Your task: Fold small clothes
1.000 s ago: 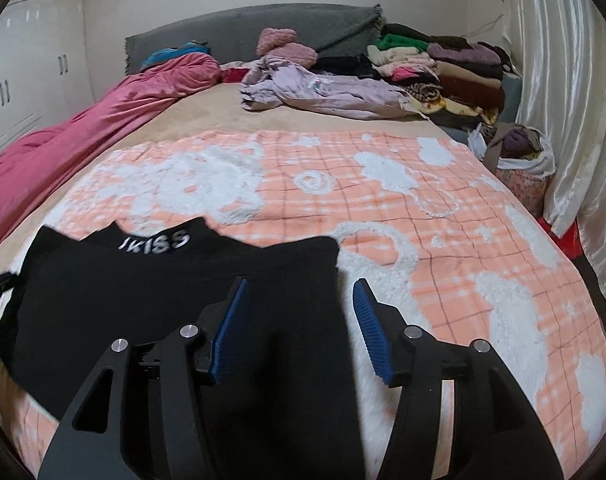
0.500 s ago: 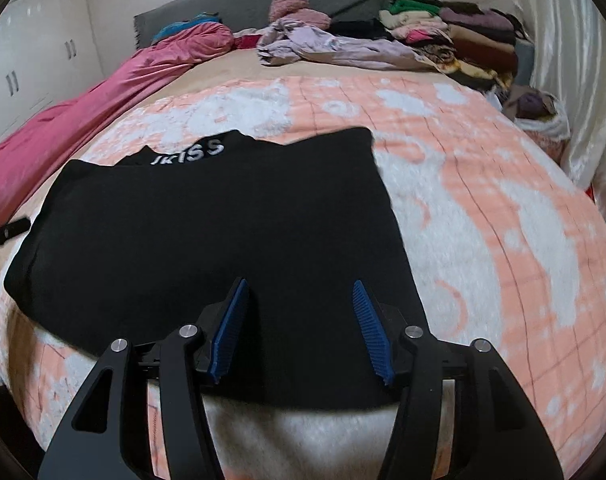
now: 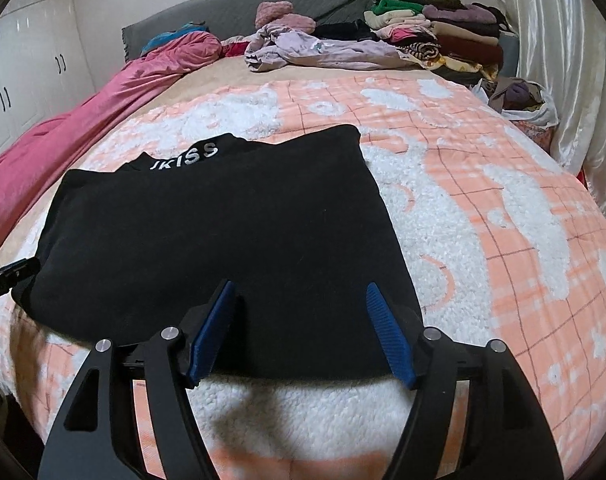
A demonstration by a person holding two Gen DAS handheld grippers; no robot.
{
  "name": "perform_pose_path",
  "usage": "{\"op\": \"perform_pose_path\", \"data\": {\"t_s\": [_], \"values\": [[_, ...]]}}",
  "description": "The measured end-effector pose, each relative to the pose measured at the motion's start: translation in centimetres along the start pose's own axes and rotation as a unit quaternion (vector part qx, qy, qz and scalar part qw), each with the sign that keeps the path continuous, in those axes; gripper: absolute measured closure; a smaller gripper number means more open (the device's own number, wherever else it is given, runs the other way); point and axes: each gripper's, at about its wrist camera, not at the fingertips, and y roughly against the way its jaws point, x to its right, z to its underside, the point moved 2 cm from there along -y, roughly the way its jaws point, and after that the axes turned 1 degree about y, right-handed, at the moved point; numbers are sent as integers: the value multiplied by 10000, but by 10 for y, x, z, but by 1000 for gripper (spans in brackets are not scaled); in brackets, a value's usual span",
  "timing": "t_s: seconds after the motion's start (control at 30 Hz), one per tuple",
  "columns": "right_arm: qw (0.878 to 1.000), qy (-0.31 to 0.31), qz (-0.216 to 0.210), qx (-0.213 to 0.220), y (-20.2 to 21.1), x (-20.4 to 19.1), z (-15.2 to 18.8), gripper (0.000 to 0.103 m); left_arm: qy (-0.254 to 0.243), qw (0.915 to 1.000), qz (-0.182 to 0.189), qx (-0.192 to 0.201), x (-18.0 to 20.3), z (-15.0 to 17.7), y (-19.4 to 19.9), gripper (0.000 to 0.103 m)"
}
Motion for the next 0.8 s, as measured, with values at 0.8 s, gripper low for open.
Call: {"op": "perform_pose_path", "data": {"t_s": [0.8], "values": [[9953,514,-562,599,41,-69,-24,11,109,9989,-158,423,-15,-24,48,10]]}}
